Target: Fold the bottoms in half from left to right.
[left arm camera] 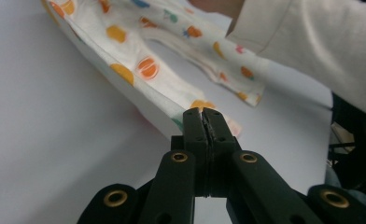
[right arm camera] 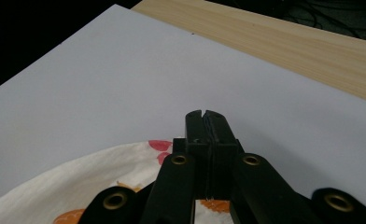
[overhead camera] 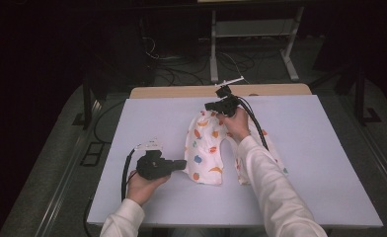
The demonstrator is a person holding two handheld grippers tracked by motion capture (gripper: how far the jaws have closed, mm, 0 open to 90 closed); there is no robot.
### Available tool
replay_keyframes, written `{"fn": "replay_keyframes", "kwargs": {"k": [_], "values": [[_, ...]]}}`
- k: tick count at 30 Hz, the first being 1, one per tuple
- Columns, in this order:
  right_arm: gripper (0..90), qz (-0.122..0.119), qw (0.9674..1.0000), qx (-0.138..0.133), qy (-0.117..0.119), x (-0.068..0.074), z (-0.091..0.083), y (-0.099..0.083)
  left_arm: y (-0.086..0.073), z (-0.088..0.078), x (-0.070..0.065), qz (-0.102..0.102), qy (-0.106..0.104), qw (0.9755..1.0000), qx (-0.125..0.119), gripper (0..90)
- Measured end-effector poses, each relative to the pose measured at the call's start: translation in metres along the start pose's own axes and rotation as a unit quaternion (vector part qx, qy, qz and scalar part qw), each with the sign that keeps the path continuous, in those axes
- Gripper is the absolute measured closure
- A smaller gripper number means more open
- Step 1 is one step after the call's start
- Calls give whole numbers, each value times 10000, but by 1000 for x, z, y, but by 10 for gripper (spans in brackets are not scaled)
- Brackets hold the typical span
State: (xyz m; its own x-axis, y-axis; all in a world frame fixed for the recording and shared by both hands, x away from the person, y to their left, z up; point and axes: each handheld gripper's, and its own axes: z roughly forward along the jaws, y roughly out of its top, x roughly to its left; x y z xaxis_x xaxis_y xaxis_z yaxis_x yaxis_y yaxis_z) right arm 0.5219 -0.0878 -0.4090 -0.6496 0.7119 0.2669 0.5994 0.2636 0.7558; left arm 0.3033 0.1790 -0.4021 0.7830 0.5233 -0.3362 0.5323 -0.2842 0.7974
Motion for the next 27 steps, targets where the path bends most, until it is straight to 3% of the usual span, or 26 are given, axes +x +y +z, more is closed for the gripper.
{"fn": "replay_keyframes", "kwargs": {"k": [4,11,23,27], "values": [[878,16,10000,-38,3,-3,-4,1,11,2,-9,212,-57,9997,-75,890],[878,-12,10000,-25,-65,-5,-10,1,23,9,-23,359,-238,9989,-167,890],[878,62,9998,-130,-139,-16,-24,-1,35,20,-33,297,-542,9978,-232,889],[878,100,9997,-133,-165,-20,-27,-4,40,26,-37,374,-561,9976,-188,890]]}}
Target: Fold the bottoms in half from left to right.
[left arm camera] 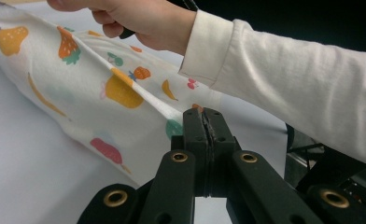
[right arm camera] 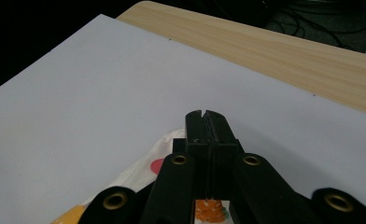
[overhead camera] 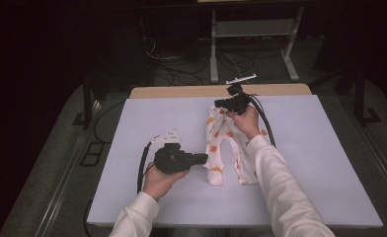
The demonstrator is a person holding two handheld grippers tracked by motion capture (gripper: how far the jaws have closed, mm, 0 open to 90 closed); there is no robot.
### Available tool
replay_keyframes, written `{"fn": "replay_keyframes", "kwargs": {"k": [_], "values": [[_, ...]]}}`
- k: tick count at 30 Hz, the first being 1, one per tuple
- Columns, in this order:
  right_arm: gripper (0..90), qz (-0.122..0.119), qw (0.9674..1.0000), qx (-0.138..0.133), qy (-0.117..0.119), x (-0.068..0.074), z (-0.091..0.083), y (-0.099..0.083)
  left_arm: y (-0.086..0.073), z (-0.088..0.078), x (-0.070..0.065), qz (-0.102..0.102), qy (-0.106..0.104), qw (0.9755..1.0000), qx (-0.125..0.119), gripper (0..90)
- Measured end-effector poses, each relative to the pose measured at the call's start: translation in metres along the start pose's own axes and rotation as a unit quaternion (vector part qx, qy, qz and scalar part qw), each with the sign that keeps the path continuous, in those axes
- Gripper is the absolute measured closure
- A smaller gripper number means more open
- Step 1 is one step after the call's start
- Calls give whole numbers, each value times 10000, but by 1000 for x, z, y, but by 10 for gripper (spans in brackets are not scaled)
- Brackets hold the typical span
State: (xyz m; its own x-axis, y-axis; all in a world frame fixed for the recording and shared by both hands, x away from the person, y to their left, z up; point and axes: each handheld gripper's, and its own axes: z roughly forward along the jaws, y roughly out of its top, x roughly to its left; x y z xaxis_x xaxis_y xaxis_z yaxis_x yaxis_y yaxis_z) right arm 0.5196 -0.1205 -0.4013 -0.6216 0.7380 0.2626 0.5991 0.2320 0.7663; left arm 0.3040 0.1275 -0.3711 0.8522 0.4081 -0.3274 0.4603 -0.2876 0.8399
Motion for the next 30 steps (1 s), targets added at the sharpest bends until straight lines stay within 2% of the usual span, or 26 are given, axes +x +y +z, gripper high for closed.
{"fn": "replay_keyframes", "kwargs": {"k": [4,13,30], "values": [[878,24,10000,6,-16,-3,-2,-3,5,7,-3,45,-58,10000,-14,890],[879,38,10000,-10,-54,-10,-10,-6,12,23,-10,168,-167,9996,164,890],[878,104,9999,-41,-114,-23,-23,-15,19,47,-18,214,-326,9988,303,890]]}}
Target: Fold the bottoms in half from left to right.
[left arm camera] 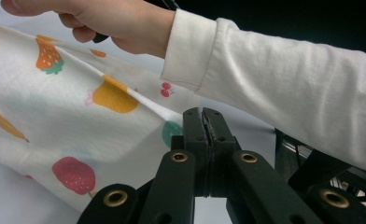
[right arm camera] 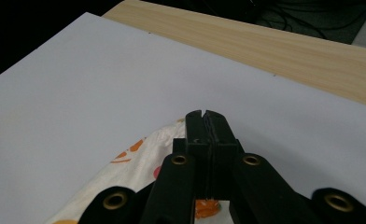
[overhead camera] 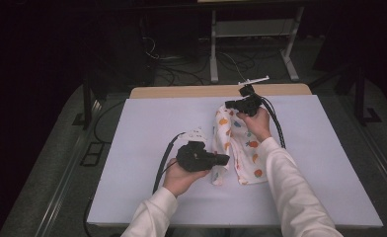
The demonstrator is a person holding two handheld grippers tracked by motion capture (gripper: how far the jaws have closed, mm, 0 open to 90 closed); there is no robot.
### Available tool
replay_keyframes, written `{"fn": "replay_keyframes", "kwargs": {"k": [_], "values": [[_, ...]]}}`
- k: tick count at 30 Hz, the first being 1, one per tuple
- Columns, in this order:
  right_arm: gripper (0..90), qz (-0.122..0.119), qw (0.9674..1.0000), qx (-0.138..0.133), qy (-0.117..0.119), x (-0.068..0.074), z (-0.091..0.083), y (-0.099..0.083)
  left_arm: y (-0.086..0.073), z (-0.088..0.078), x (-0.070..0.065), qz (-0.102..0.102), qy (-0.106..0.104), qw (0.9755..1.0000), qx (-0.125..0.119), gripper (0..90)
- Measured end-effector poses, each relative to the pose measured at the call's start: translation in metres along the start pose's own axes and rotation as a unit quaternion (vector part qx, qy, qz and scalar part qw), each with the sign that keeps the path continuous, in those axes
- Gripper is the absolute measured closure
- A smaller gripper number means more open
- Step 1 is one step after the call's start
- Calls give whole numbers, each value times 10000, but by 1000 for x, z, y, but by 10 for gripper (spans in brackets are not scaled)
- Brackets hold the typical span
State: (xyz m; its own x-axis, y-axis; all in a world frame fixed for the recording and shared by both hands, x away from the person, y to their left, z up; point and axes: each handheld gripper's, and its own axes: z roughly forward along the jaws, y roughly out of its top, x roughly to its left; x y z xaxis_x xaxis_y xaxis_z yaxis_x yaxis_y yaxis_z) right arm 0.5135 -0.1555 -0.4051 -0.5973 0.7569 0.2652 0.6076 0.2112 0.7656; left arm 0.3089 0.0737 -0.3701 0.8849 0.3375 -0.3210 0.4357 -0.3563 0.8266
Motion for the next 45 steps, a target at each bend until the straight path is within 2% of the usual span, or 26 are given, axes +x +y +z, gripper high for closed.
{"fn": "replay_keyframes", "kwargs": {"k": [6,11,25,30,32,36,45], "values": [[878,-5,10000,18,-2,-2,-4,-3,3,10,-2,14,-53,10000,78,890],[878,-197,9997,159,-60,-4,-3,-7,3,22,-4,18,-117,9998,178,890],[878,-114,9998,154,72,-17,-10,-5,10,50,-6,49,-218,9992,319,890],[878,13,9995,188,254,-26,-11,-5,12,67,-5,10,-282,9988,400,890],[878,-4,9993,283,254,-30,-11,-5,12,75,-6,-20,-321,9986,430,890],[878,27,9992,291,268,-38,-15,-5,12,89,-6,-50,-315,9982,505,890],[878,-21,9988,423,260,-46,-17,-6,17,119,-6,-181,-238,9971,696,890]]}}
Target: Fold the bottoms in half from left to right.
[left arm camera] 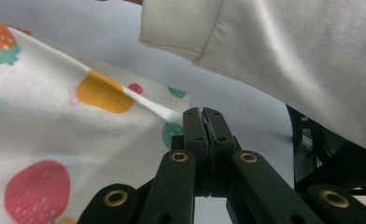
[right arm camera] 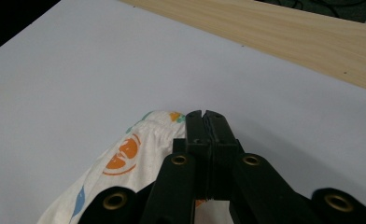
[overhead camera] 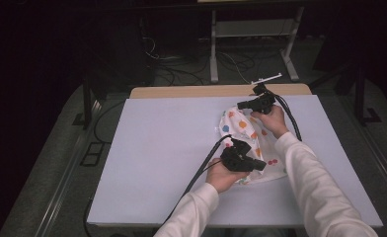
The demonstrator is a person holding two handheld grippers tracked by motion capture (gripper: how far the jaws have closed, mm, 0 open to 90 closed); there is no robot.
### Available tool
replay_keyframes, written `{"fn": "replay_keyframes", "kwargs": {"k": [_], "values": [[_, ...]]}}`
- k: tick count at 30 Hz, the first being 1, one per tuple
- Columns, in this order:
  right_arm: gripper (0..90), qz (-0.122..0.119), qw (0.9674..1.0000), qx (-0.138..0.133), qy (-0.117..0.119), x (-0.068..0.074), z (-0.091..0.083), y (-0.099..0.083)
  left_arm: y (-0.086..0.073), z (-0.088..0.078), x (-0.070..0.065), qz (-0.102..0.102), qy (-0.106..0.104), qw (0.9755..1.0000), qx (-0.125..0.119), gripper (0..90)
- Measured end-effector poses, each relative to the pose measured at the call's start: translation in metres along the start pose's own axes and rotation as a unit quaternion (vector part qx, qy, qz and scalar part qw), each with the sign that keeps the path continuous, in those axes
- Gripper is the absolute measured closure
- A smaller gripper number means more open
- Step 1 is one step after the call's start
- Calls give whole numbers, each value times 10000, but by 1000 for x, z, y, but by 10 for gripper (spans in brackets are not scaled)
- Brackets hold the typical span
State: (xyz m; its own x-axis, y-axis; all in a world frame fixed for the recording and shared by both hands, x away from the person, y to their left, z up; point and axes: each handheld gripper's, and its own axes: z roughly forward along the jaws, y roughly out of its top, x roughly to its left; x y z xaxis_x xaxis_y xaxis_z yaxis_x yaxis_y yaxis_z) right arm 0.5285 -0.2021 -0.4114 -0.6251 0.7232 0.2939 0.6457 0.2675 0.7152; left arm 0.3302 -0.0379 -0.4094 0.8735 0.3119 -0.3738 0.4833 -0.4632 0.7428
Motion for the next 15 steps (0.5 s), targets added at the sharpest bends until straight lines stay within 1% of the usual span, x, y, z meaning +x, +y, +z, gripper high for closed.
{"fn": "replay_keyframes", "kwargs": {"k": [4,6,9,11,15], "values": [[878,-16,10000,29,10,-2,-1,-1,2,12,2,-72,-39,10000,48,890],[878,-42,10000,58,-11,-3,-2,-1,4,18,3,-51,8,9999,105,890],[878,-32,9999,109,-54,-6,-3,-1,6,26,4,-113,-4,9999,112,890],[878,14,9999,128,-70,-9,-3,-3,7,31,5,-133,-7,9998,126,890],[878,25,9998,178,-79,-12,-2,-5,10,37,6,-186,-21,9997,138,890]]}}
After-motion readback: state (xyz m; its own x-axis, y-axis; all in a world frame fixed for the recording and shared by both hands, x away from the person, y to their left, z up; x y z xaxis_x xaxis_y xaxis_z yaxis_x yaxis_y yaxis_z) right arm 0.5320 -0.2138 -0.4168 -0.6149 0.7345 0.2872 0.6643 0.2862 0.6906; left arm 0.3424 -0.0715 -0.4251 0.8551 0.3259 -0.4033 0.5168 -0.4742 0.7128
